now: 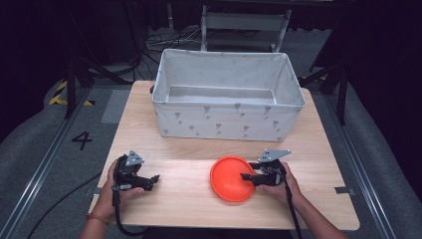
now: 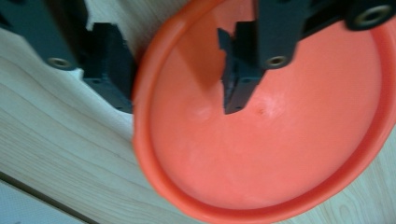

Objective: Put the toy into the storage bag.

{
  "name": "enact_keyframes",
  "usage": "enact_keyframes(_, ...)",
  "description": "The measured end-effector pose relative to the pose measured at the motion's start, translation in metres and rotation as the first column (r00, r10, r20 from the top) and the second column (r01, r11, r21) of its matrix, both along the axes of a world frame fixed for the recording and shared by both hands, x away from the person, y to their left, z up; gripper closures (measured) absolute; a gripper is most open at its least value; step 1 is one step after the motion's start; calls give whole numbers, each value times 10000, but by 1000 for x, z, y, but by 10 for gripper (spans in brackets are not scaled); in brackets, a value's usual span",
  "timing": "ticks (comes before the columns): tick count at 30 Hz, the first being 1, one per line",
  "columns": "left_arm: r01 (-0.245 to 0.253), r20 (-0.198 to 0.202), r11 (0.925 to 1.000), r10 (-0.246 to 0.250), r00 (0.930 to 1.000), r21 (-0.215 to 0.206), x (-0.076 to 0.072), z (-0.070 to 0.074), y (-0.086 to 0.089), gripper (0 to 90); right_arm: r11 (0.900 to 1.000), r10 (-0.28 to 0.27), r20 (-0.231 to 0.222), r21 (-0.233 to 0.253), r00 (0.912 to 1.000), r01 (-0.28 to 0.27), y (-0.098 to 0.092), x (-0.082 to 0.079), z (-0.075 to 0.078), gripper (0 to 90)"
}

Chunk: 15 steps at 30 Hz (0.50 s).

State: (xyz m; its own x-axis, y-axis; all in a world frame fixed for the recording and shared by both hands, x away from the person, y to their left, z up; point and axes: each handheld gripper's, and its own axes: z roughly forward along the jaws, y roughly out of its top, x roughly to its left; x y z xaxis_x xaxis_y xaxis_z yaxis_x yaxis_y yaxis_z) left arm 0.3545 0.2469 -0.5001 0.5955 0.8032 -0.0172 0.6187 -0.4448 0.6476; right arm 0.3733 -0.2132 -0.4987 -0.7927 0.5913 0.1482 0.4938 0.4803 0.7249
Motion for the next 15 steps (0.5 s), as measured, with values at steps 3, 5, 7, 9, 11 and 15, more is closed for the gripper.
enact_keyframes(3, -19, 3, 10000, 19, 10000, -6, 0, 0, 0, 3, 9995, 103, -403, 306, 9991, -91, -2, 7, 0, 600)
enact_keyframes(5, -32, -8, 10000, 32, 10000, 8, 0, 0, 0, 3, 9990, 197, -505, 419, 9985, -176, -2, 11, 3, 651)
enact_keyframes(7, -29, -5, 10000, 29, 10000, 18, 0, 0, 0, 3, 9983, 272, -654, 526, 9975, -238, -4, 12, 5, 685)
enact_keyframes(9, -32, -10, 10000, 32, 10000, 7, 0, 0, 0, 3, 9972, 327, -662, 693, 9973, -281, -8, 13, 8, 720)
enact_keyframes(11, -38, -15, 10000, 38, 10000, 12, 0, 0, 0, 4, 9963, 442, -469, 760, 9979, -406, -9, 10, 15, 749)
enact_keyframes(15, -76, -4, 10000, 76, 10000, 8, -1, 0, 0, 5, 9936, 659, -310, 940, 9973, -628, -11, 7, 23, 785)
